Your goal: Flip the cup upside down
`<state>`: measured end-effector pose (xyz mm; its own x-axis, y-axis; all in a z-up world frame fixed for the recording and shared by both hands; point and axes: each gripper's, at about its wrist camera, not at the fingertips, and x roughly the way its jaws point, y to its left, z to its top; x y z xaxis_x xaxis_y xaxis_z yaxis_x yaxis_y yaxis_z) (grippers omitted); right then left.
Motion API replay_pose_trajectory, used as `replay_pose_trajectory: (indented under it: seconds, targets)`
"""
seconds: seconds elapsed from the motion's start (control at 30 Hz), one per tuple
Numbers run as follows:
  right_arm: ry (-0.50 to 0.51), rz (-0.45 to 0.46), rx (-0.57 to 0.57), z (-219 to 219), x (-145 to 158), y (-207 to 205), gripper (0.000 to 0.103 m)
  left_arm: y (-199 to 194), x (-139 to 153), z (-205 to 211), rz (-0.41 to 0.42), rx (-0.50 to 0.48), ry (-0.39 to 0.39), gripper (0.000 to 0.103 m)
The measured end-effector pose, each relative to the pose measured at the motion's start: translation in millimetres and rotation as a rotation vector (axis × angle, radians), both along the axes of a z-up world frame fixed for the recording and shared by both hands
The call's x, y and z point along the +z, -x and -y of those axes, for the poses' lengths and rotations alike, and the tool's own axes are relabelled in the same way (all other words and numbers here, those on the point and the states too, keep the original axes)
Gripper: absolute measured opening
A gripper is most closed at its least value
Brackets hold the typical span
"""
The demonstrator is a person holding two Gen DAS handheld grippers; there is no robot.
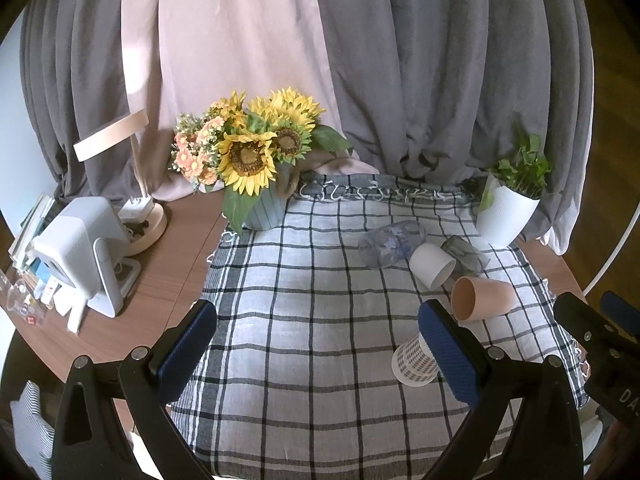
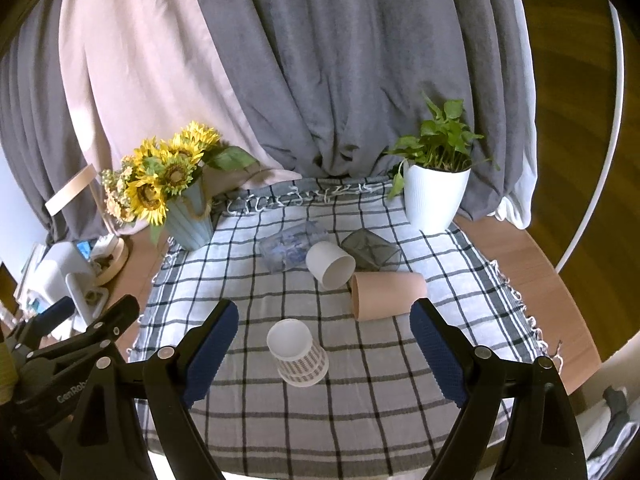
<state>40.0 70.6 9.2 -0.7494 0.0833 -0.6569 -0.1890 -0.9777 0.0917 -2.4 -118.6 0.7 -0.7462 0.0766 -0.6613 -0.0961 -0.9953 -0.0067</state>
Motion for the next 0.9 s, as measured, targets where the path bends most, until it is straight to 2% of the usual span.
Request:
replay_pose_trajectory:
  seconds: [0.9]
  targets:
    - [-0.003, 0.003, 0.006, 1.0, -1.9, 0.4, 0.088, 1.9, 1.1, -3.1, -0.004, -0.001, 0.003, 0.103]
